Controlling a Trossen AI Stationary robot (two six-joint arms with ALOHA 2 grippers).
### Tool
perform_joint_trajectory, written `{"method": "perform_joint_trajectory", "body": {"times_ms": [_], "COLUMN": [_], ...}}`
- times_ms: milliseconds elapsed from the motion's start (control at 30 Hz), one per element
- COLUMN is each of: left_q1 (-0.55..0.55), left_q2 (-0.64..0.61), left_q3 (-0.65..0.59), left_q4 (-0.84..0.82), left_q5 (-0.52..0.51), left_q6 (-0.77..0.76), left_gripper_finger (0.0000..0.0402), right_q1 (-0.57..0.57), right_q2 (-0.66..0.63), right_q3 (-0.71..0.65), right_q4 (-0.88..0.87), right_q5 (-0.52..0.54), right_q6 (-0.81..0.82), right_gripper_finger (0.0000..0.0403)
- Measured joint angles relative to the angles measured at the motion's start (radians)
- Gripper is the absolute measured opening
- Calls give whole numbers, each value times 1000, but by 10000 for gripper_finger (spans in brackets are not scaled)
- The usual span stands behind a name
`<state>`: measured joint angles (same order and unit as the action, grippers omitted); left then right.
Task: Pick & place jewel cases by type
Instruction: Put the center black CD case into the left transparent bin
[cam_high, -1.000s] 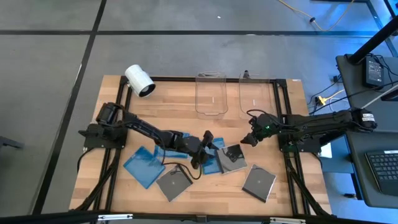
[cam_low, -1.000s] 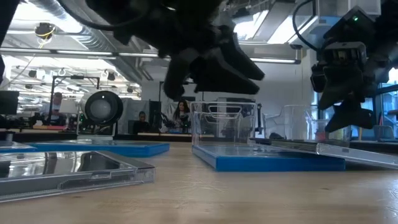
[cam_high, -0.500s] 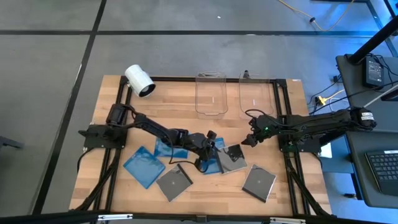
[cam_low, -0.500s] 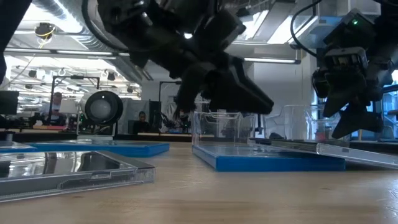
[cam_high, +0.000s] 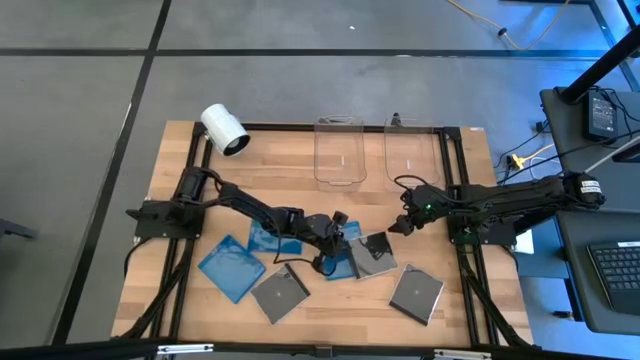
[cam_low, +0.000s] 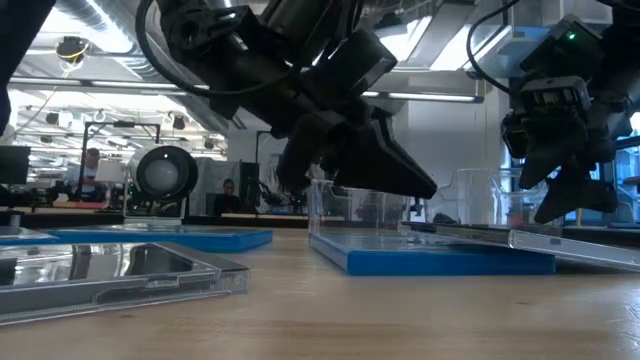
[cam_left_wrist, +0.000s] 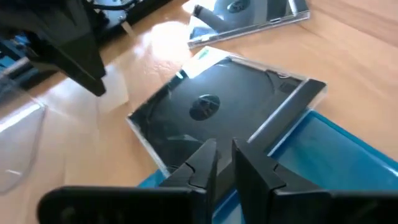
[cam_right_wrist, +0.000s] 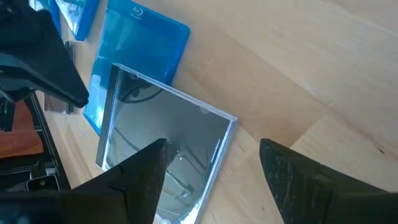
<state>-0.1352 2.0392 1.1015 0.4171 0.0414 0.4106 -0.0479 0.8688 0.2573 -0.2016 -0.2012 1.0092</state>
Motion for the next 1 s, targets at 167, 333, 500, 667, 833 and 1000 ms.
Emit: {"method": "perform_joint_trajectory", "body": {"times_ms": [167,333,500,667,833,1000], "left_q1": [15,27,28,37,48,52], "left_q2": [29,45,45,44,43,43], "left_q3": [-1,-1,-1,-1,0,0], "left_q4": [9,9,-4,-27,-39,-44], "left_q5": [7,9,4,8,7,8], "left_q6": [-7,-9,-9,-44,-69,-83], "left_gripper_finger": [17,2,5,2,4,4], "right_q1": [0,0,5,37,61,72], "right_q2": [0,0,10,62,137,211], "right_q3": [0,0,0,0,0,0], "right_q4": [0,2,1,-6,27,160], "right_q5": [8,33,37,34,34,60], "right_q6": [-18,25,63,117,118,106], "right_gripper_finger": [259,259,259,259,259,259]}}
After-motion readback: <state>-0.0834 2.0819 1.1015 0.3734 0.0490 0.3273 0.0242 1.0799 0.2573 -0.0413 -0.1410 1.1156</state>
